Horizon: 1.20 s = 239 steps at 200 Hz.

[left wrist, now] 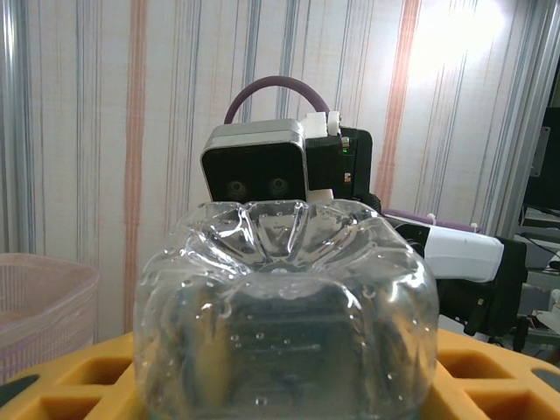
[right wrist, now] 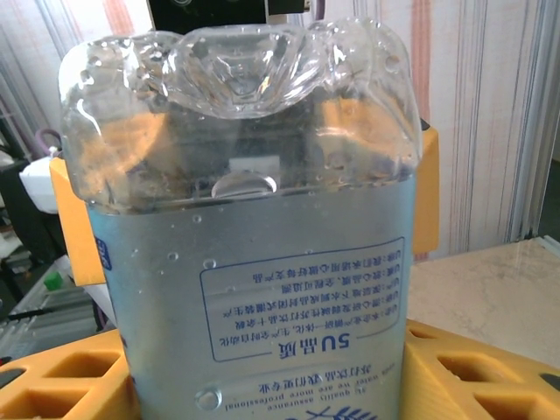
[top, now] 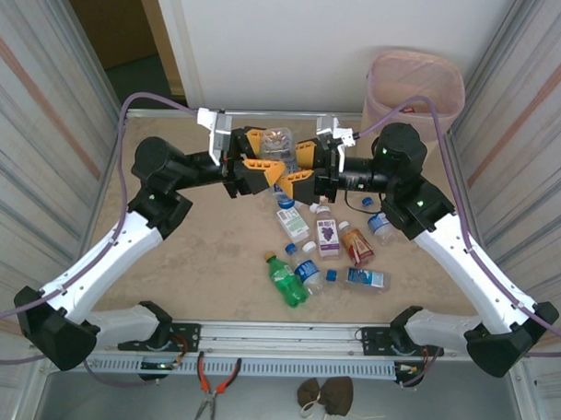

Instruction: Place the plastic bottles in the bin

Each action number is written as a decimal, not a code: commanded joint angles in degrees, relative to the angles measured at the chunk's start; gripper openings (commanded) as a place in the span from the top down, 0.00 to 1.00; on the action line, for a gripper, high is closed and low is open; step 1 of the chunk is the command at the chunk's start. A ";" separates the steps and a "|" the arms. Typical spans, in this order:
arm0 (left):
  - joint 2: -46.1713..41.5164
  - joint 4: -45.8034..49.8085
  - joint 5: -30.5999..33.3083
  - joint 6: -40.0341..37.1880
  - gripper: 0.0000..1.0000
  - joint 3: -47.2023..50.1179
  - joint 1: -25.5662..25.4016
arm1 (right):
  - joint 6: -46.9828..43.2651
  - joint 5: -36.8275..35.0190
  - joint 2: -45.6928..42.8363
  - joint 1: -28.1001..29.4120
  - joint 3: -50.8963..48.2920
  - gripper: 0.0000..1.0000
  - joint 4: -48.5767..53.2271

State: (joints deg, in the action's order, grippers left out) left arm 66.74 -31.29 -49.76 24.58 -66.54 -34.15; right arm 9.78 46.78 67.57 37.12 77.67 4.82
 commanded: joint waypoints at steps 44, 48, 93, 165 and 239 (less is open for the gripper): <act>-5.93 4.59 5.48 -6.28 0.22 0.62 -0.39 | -2.16 -2.03 -1.60 0.32 3.36 0.46 4.02; -6.24 5.15 6.03 -6.72 0.22 0.71 -0.40 | -2.49 -2.50 -1.57 0.24 3.62 0.46 4.65; -8.93 10.88 10.75 -10.97 0.18 3.14 -0.39 | -2.89 -6.32 -1.31 -5.10 6.74 0.47 9.81; -10.60 14.59 12.67 -12.82 0.18 4.95 -0.42 | 6.62 -20.14 4.04 -27.05 13.11 0.52 13.56; -11.86 15.73 14.06 -13.30 0.18 6.67 -0.31 | 7.50 -32.24 22.02 -39.41 29.16 0.59 20.90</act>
State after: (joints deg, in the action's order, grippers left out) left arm 56.64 -16.01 -37.08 12.60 -60.58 -34.26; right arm 16.34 20.58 84.79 -0.60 100.42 21.10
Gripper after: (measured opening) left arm 0.820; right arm 0.478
